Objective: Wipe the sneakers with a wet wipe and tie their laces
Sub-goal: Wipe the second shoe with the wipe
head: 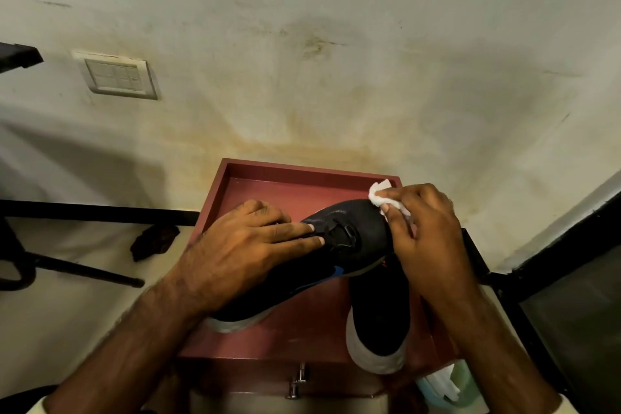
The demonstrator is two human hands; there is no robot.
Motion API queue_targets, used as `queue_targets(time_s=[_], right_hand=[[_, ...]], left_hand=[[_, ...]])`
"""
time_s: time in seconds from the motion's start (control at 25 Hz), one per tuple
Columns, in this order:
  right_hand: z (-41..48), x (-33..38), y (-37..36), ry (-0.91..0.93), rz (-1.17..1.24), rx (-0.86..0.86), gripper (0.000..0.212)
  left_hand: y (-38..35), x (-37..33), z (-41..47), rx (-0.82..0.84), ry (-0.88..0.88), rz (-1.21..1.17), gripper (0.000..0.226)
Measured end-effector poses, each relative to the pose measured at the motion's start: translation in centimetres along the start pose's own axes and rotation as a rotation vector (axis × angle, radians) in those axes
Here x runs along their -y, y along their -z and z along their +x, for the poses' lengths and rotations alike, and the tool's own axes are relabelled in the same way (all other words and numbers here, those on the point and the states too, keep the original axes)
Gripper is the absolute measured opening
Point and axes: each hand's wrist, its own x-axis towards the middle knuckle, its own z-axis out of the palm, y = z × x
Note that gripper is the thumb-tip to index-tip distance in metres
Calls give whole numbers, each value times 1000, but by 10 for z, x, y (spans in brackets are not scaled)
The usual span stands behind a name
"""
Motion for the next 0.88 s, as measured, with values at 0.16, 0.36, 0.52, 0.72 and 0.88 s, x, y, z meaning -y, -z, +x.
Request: queue_targets(time_s=[0.16,0.36,0.52,0.72,0.88], right_hand=[[-8,-5,-3,-62,11,179,22],[-8,-8,-4,-96,-212,263,25],[-8,-7,-6,-94,-233,270,26],[-9,-7,-8,-91,-252,268,26],[-10,-7,-7,-82,-238,252,27]], left_hand=[[1,10,2,4,-9,70,42],[12,-15,27,190,759,-21,29],[0,-15,26,400,1097,-254,24],[-11,-17,27,346,1306,-1032,36],[-9,-12,28,198,1475,-1607,43]])
